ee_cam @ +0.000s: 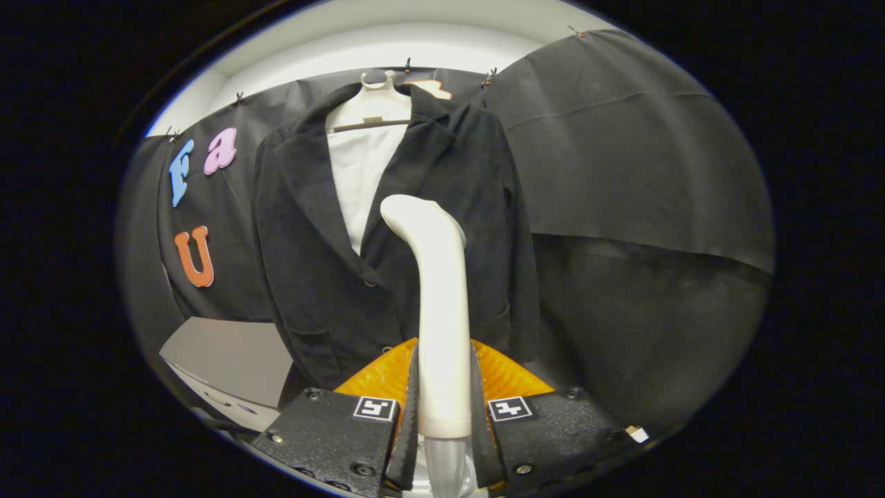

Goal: Iron the clothes twice with a garment steamer, once on the left side and once on the right side.

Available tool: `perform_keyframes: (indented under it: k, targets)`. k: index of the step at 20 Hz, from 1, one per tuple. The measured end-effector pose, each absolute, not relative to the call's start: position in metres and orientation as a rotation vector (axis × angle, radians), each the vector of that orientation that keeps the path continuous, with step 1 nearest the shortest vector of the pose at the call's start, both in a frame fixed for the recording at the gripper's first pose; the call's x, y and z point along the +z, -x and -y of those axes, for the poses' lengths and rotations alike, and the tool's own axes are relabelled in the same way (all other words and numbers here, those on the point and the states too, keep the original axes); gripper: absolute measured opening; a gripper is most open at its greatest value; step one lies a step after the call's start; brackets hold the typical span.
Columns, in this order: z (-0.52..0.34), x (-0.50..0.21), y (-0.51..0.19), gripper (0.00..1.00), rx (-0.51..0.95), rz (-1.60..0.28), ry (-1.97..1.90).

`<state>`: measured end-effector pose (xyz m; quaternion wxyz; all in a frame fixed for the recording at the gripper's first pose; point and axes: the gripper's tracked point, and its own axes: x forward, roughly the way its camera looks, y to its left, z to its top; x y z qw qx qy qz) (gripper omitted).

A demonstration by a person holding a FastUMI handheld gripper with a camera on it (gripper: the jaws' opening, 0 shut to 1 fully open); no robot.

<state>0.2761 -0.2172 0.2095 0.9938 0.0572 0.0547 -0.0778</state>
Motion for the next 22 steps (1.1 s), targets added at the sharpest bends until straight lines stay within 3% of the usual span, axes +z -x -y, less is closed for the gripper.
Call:
perform_keyframes:
  k: [22]
  targets:
    - [0.207,0.115,-0.274,0.35,-0.151,-0.273,-0.075]
